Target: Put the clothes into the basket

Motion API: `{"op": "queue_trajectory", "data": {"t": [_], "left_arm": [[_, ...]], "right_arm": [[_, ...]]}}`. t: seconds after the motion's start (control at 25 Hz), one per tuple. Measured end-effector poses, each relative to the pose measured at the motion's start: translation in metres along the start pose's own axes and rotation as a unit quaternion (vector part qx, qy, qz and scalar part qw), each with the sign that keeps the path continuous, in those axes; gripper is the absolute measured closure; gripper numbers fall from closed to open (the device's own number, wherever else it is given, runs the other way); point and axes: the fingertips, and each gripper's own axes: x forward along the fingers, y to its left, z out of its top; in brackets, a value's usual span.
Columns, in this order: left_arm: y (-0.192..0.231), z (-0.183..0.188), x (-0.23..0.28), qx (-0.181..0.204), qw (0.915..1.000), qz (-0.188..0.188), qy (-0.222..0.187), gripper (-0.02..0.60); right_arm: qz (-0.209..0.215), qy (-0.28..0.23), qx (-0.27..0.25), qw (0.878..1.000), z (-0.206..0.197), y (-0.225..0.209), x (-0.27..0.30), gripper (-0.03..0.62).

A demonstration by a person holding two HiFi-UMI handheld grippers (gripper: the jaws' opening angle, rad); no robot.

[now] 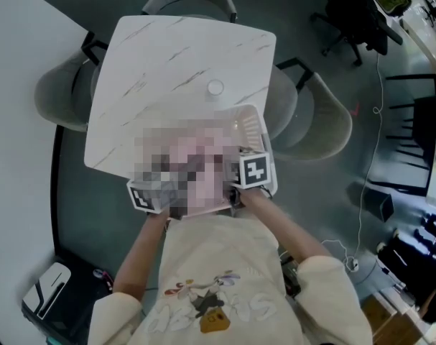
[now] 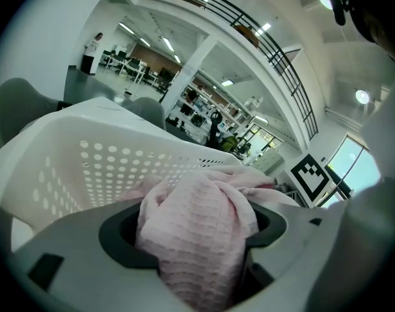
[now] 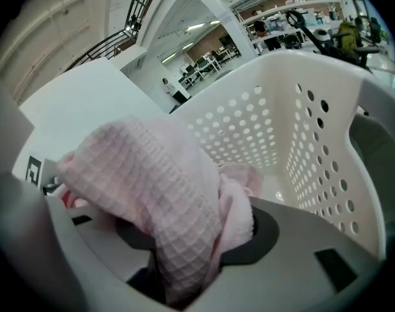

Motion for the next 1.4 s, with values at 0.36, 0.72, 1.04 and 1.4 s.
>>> {"op": "queue_trajectory", "data": {"t": [0.36, 0.72, 1.04, 1.4], "left_arm": [[0.022, -0.006, 0.016, 0.000, 0.9999, 0.011, 0.008, 0.221], [0.040, -0.020, 0.029, -0.010, 0.9990, 0.032, 0.029, 0.225], [0.058, -0.028, 0.040, -0.005, 0.9975, 0.061, 0.036, 0.238], [0.074, -0.040, 0.049, 0.008, 0.9949, 0.085, 0.053, 0.238]], "right_arm": [[-0.031, 0.008, -0.007, 0.999, 0.000, -0.015, 0.021, 0.364], [-0.058, 0.025, -0.014, 0.998, -0.009, -0.031, 0.038, 0.367], [-0.083, 0.044, -0.027, 0.995, -0.013, -0.043, 0.056, 0.369], [-0.102, 0.057, -0.037, 0.992, -0.021, -0.053, 0.068, 0.369]]}}
